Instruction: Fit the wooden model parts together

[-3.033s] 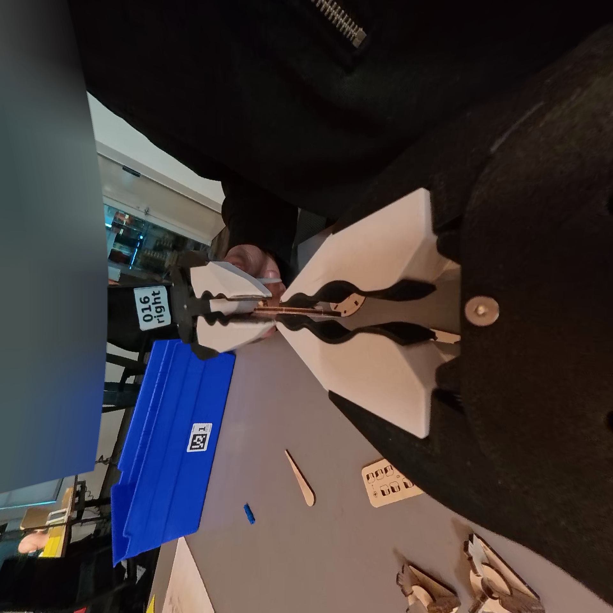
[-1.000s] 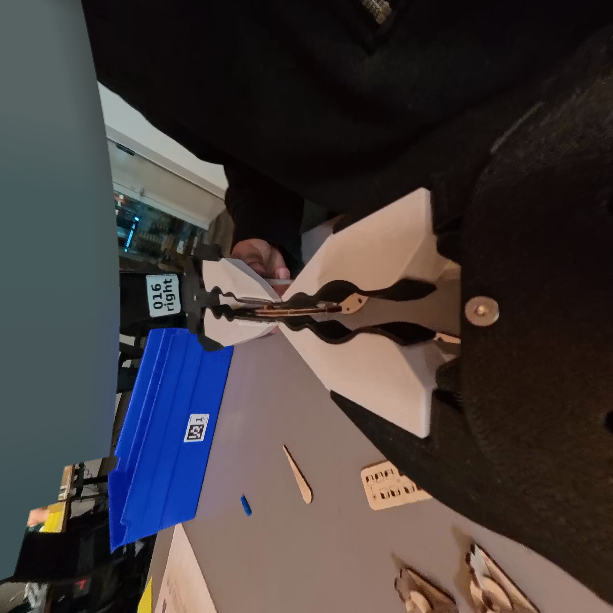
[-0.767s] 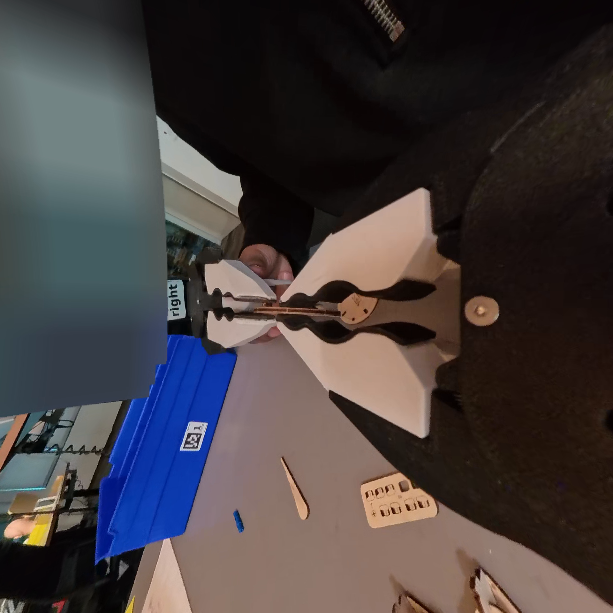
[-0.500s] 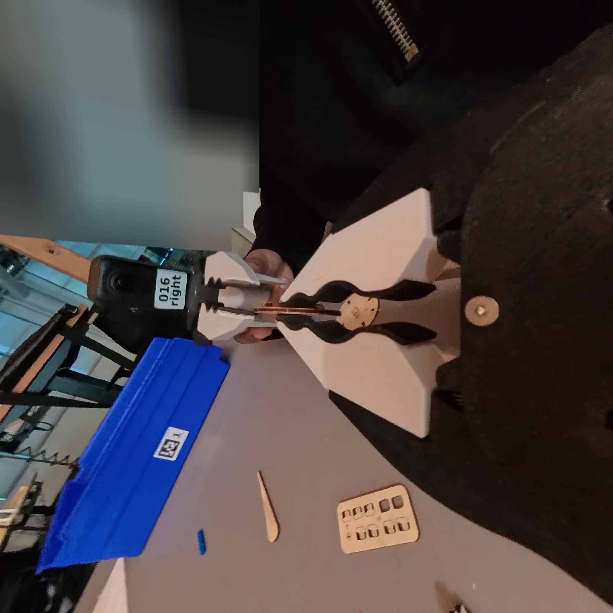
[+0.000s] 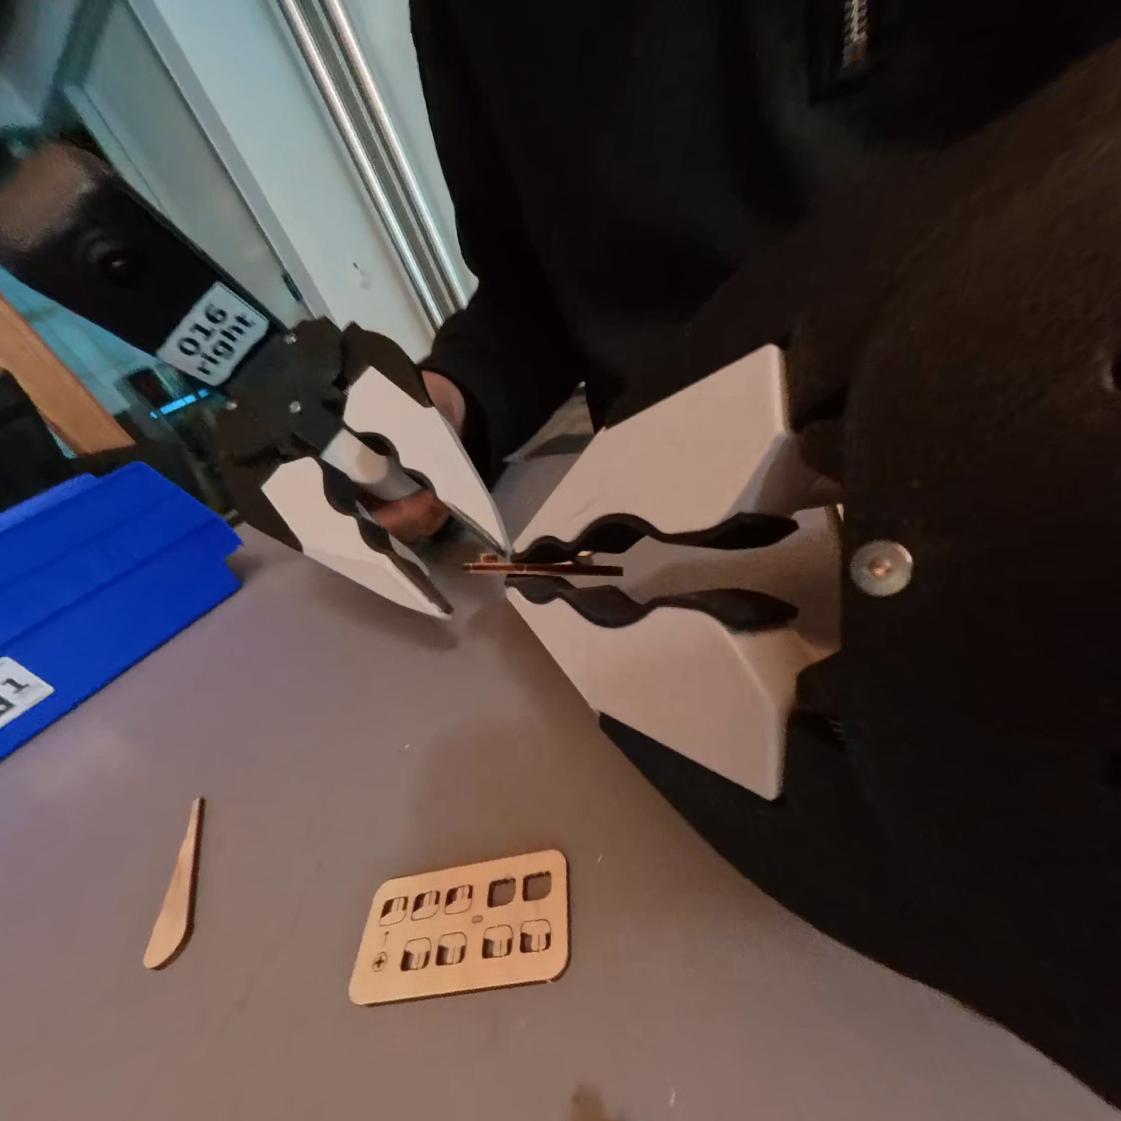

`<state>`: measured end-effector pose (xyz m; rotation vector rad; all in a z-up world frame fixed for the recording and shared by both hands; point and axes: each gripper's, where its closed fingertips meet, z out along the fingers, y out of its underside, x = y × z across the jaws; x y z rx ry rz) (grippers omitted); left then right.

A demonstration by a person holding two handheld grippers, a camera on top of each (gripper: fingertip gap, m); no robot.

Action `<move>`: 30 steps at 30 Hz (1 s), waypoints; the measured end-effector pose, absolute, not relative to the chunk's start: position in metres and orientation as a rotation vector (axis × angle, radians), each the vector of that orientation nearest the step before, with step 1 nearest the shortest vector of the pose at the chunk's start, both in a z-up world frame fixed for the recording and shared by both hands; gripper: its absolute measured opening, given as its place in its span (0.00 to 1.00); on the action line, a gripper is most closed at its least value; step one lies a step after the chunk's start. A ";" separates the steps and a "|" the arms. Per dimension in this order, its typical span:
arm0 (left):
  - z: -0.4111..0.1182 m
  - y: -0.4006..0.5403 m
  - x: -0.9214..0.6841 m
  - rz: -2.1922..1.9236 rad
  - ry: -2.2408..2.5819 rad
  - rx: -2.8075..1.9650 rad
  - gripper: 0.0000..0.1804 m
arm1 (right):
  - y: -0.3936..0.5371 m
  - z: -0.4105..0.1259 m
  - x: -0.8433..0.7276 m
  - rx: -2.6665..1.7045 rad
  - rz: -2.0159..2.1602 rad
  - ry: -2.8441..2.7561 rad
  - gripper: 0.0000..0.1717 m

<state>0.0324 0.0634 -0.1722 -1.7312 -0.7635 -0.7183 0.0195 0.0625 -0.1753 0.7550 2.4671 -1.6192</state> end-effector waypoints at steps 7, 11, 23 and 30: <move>-0.209 0.058 0.026 -0.370 -0.767 -2.069 0.12 | 0.061 -0.204 0.025 0.822 -1.359 2.505 0.06; -0.211 0.056 0.022 -0.267 -0.743 -2.115 0.11 | 0.062 -0.208 0.021 0.885 -1.329 2.484 0.07; -0.194 0.046 0.007 -0.176 -0.746 -2.027 0.12 | 0.063 -0.198 0.019 0.792 -1.438 2.620 0.13; -0.172 0.042 -0.001 -0.185 -0.699 -1.883 0.07 | 0.054 -0.209 0.023 0.734 -1.356 2.721 0.10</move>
